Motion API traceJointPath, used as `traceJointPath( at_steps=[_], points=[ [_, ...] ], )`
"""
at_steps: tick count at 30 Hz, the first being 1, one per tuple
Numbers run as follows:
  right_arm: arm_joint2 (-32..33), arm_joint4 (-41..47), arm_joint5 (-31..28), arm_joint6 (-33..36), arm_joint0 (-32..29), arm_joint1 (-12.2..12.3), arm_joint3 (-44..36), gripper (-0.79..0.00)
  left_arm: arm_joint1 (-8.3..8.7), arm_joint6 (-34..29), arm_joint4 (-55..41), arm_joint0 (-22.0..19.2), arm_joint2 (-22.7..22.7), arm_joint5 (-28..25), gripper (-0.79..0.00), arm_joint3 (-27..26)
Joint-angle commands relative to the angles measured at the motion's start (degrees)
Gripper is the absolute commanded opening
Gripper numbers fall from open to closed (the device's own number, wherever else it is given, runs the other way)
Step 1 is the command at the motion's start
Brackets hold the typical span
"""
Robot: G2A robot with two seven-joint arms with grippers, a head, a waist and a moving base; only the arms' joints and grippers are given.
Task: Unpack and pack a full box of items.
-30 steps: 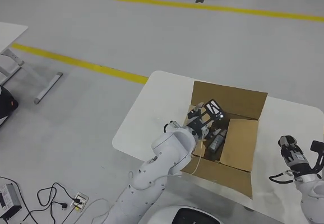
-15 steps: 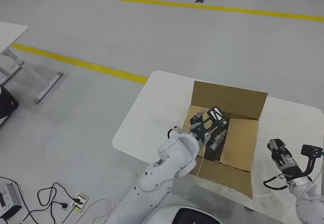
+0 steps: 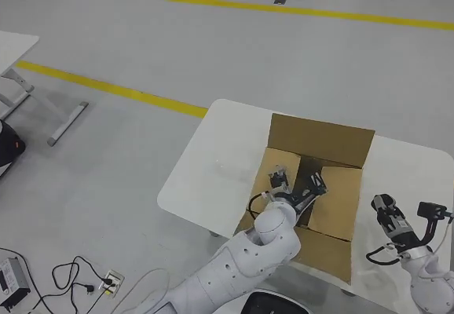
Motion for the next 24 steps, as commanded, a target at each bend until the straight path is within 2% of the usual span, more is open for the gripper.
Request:
traceJointPath(
  at_steps=[1,6,8,9,10,11,12,24],
  points=[
    [0.2,-0.1,-0.1,0.1,0.1,-0.2,0.1,-0.785,-0.09,-0.5,0.8,-0.2,-0.2,0.4,0.000,0.4],
    [0.7,-0.6,-0.5,0.6,0.3,-0.7,0.4,-0.785,-0.17,-1.0,3.1,-0.2,-1.2,0.7,0.000,0.8],
    [0.9,-1.0,-0.6,1.0,0.5,-0.9,0.5,-0.785,-0.16,-1.0,4.3,0.2,-1.6,0.9,-0.249,0.4],
    [0.9,-1.1,-0.6,1.0,0.5,-1.0,0.5,-0.785,-0.18,-1.0,4.3,0.5,-1.8,0.9,-0.434,-0.1],
    [1.0,-1.1,-0.7,1.0,0.5,-1.1,0.5,-0.785,-0.17,-1.0,4.5,0.6,-2.0,1.0,-0.542,-0.4],
    [1.2,-1.3,-0.9,1.2,0.5,-1.2,0.6,-0.785,-0.16,-1.0,5.0,0.9,-2.3,1.0,-0.727,-0.9],
    [1.3,-1.3,-0.9,1.3,0.5,-1.3,0.7,-0.785,-0.17,-1.0,5.1,1.2,-2.5,1.1,-0.785,-1.5],
    [2.6,-2.1,-2.0,2.0,0.2,-2.3,1.1,-0.785,-0.19,0.8,2.8,3.6,-6.3,-1.3,-0.785,-10.6]
  ],
)
